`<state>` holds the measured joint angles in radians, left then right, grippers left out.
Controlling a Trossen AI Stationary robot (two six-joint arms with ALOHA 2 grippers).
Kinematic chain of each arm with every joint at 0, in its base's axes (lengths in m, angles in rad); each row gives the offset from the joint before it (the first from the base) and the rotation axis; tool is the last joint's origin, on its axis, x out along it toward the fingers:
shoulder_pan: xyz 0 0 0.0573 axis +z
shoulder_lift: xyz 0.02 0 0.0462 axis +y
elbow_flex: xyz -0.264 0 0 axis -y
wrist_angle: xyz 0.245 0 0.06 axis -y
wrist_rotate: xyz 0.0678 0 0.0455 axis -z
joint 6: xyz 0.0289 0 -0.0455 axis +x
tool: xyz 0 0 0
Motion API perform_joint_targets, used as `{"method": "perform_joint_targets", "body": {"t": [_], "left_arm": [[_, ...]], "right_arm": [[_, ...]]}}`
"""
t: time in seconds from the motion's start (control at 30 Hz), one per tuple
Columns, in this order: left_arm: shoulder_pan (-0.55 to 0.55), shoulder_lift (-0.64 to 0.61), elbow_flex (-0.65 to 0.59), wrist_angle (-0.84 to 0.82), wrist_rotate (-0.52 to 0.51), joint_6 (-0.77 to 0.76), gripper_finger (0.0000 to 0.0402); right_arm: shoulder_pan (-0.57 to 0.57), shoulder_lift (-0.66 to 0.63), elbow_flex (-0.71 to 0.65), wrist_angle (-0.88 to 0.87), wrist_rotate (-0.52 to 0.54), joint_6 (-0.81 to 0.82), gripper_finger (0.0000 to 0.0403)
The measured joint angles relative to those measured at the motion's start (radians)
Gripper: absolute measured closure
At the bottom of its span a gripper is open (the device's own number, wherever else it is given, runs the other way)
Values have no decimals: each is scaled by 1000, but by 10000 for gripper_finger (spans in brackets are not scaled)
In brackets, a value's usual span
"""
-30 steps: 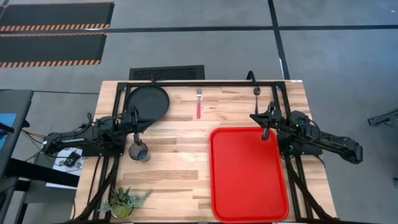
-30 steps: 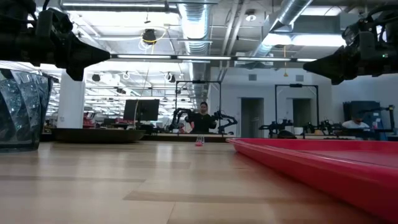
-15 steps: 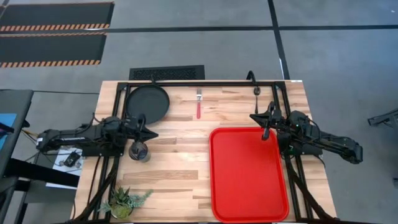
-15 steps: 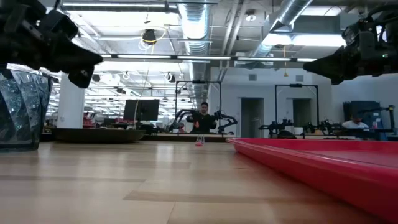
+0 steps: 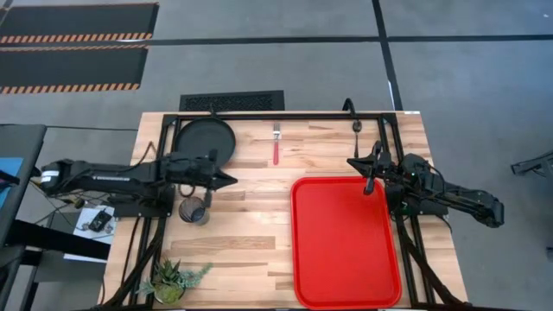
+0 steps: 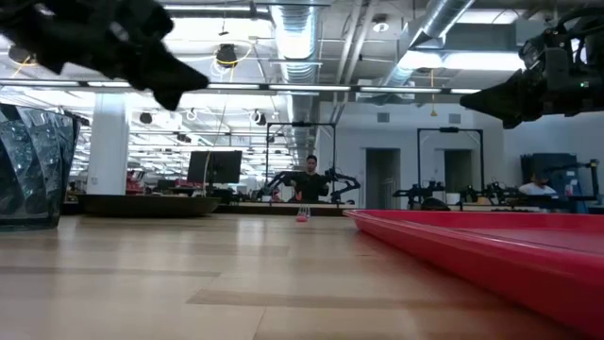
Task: Pick and place plate/cup/fork/spoon on tray
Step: Prepare the red serving tray to the center of the table
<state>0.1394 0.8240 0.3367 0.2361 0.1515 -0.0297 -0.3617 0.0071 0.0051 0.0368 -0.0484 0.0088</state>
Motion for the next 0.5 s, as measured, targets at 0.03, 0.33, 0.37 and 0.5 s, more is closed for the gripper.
{"method": "perform_joint_targets", "body": {"t": [0.03,0.33,0.37,0.5], "left_arm": [[0,42,25,4,1,-1,401],[0,397,209,49,22,1,401],[0,432,228,59,33,-3,401],[0,564,320,71,93,-12,402]], "right_arm": [[0,0,0,0,0,0,365],[0,0,0,0,0,0,365],[0,0,0,0,0,0,365],[0,0,0,0,0,0,365]]}}
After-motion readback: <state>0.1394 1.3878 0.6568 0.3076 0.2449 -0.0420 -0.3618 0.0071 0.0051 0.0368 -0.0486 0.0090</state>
